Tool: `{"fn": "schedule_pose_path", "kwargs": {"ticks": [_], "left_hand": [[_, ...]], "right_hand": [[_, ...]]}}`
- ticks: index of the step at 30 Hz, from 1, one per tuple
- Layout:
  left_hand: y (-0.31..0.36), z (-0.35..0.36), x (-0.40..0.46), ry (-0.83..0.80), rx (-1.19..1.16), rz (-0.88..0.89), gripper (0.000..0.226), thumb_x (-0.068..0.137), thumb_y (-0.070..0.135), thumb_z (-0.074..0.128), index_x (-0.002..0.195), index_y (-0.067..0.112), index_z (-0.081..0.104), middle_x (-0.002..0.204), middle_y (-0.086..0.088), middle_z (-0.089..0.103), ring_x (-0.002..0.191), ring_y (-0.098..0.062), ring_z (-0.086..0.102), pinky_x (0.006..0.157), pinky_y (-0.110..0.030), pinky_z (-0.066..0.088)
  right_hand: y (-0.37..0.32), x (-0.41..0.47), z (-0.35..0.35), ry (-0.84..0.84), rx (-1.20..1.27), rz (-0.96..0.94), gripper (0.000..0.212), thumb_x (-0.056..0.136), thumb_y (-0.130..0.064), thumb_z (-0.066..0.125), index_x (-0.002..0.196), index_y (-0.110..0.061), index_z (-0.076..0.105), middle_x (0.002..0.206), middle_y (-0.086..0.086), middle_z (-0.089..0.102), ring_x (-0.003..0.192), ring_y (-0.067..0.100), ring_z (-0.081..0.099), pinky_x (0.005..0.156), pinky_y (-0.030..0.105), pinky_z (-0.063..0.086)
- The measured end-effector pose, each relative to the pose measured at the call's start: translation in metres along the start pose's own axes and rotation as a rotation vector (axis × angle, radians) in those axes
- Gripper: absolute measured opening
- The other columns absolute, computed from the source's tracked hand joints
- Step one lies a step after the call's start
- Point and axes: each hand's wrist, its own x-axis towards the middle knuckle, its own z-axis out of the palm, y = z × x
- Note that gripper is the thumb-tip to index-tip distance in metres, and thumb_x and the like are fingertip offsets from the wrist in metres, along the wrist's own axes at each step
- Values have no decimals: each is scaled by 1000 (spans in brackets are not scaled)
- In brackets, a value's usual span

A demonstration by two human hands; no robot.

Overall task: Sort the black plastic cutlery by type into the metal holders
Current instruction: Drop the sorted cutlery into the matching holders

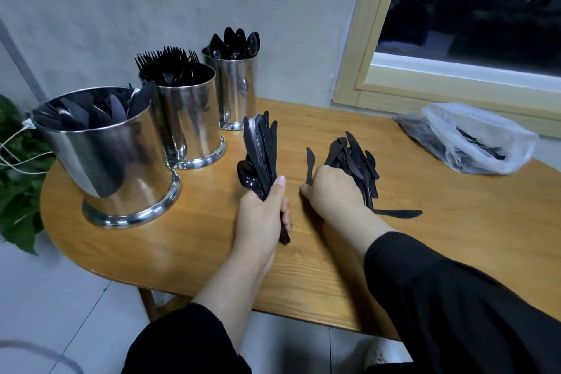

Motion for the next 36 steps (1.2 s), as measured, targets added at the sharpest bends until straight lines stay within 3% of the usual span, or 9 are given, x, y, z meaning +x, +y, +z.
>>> {"fn": "schedule_pose_path", "kwargs": {"ticks": [6, 11, 13, 17, 20, 23, 26, 30, 36], "left_hand": [[1, 0, 1, 6, -11, -28, 31, 104, 31, 60, 82, 9, 58, 61, -2, 51, 53, -19, 47, 52, -35, 42], [4, 2, -3, 26, 13, -19, 28, 105, 29, 58, 85, 9, 59, 62, -3, 51, 53, -19, 47, 50, -34, 43], [5, 3, -4, 33, 28, -15, 29, 105, 29, 58, 84, 9, 60, 61, -2, 52, 53, -19, 48, 53, -36, 44], [6, 5, 2, 21, 48, -30, 32, 104, 35, 59, 84, 11, 63, 59, 1, 48, 54, -17, 45, 59, -38, 41], [7, 10, 7, -19, 47, -39, 30, 103, 34, 62, 87, 9, 65, 60, 1, 47, 53, -14, 44, 51, -29, 39], [4, 12, 15, -42, 73, -59, 24, 101, 29, 66, 87, 10, 65, 59, 5, 56, 54, -11, 52, 52, -24, 43], [2, 13, 29, -44, 88, -52, 26, 101, 34, 64, 88, 12, 66, 63, 4, 60, 62, -17, 55, 61, -33, 47], [10, 24, 50, -84, 94, -18, 24, 107, 29, 56, 98, 8, 64, 74, -3, 72, 64, -19, 67, 54, -32, 53], [3, 28, 66, -106, 221, 25, 39, 105, 32, 57, 73, 10, 58, 64, -3, 58, 54, -17, 55, 54, -31, 49]], "right_hand": [[2, -2, -6, -7, -98, -34, 17, 91, -25, 60, 78, -14, 54, 81, 6, 62, 77, 29, 63, 61, 32, 48], [10, -13, -3, 36, -193, -154, 10, 89, -14, 56, 81, -12, 62, 68, 2, 53, 72, 28, 60, 62, 32, 53], [15, -16, -7, 36, -72, -119, 8, 88, -18, 60, 85, -12, 65, 73, 4, 60, 73, 28, 62, 63, 33, 54], [16, -42, -12, 50, 417, -149, 18, 94, -27, 55, 88, -11, 62, 73, 6, 65, 68, 27, 61, 63, 36, 50], [9, -62, -9, -4, 447, -268, 19, 97, -26, 54, 88, -11, 61, 74, 4, 67, 68, 22, 60, 66, 35, 47], [15, -61, -5, 12, 451, -307, 20, 100, -28, 52, 90, -14, 63, 69, 0, 64, 60, 16, 55, 57, 25, 42], [32, -46, -7, 68, 459, -239, 25, 100, -38, 53, 87, -20, 65, 66, -1, 67, 60, 15, 62, 63, 32, 53], [56, -8, -19, 137, 402, -84, 27, 96, -47, 61, 84, -22, 63, 64, -2, 70, 61, 13, 67, 62, 32, 56], [41, 55, -20, 38, 140, 107, 49, 87, -63, 64, 77, -15, 58, 73, 0, 63, 72, 24, 61, 61, 33, 47]]}}
